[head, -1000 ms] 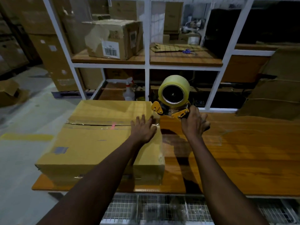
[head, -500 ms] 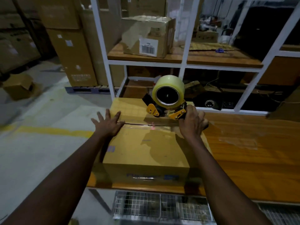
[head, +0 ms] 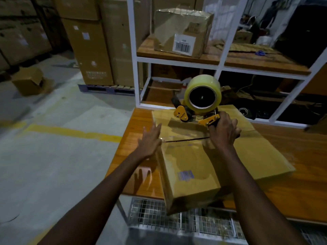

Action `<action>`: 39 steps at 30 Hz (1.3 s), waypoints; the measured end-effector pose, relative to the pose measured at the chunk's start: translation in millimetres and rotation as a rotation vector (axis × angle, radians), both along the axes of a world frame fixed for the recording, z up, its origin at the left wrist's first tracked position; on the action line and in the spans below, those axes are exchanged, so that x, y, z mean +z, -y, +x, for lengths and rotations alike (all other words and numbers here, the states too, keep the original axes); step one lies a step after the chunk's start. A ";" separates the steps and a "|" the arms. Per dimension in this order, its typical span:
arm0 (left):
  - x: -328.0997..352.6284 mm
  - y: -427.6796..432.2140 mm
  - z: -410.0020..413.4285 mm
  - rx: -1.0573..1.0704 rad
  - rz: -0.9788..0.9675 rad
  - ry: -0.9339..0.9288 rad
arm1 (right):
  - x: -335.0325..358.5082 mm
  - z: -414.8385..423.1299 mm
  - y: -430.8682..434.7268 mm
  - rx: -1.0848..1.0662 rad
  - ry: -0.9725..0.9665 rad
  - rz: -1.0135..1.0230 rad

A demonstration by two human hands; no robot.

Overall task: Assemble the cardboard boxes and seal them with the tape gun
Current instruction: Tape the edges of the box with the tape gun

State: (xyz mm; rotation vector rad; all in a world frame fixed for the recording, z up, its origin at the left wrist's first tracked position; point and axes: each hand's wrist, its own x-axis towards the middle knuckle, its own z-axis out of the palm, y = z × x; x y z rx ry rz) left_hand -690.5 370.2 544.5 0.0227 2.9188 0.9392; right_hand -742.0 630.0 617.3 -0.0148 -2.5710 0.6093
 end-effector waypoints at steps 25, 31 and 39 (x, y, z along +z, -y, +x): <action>-33.1 -110.2 63.0 -0.137 -0.482 -0.396 | 4.9 32.3 -75.0 -0.109 -0.007 -0.037; -28.7 -185.9 91.1 -0.016 -0.491 -0.357 | 3.8 49.6 -112.7 -0.088 0.048 -0.034; -18.7 -265.1 119.0 0.047 -0.518 -0.305 | 1.9 76.6 -171.9 -0.082 -0.004 -0.101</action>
